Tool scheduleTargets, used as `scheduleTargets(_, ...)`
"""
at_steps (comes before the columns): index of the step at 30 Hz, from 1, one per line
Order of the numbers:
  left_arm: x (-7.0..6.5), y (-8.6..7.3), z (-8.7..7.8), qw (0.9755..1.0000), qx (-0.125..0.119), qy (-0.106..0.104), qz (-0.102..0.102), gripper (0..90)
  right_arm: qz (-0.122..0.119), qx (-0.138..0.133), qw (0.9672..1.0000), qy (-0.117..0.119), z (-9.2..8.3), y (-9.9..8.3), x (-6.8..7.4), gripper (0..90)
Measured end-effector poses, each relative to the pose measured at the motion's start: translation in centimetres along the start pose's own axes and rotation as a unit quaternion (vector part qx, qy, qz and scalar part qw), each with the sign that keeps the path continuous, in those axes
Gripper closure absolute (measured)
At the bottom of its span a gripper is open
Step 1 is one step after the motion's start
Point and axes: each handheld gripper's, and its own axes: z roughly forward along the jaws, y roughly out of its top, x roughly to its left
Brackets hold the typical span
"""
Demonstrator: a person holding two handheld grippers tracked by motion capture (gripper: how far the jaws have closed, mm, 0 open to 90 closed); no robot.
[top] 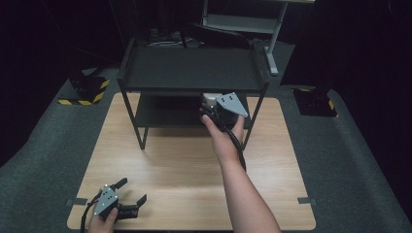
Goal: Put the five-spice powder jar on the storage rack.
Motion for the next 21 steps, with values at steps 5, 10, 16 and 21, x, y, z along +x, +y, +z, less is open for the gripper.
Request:
scheduleTargets(5, 0.1, 0.0, 0.0, 1.0, 0.0, -0.001, -0.001, 0.5, 0.003, 0.0, 1.0, -0.005, 1.3, -0.4, -0.1, 33.7)
scheduleTargets(10, 0.1, -0.1, 0.0, 1.0, -0.001, -0.002, -0.001, 0.5, 0.006, -0.005, 0.9999, -0.008, 1.9, -1.0, -0.3, 33.7)
scheduleTargets(16, 0.1, -0.1, 0.0, 1.0, -0.002, -0.002, 0.0, 0.5, -0.005, -0.012, 0.9999, -0.005, 2.2, -1.4, -0.3, 33.6)
scheduleTargets(21, 0.1, -0.1, 0.0, 1.0, -0.002, -0.002, -0.001, 0.5, -0.004, -0.016, 0.9999, -0.003, 2.3, -1.7, -0.4, 33.6)
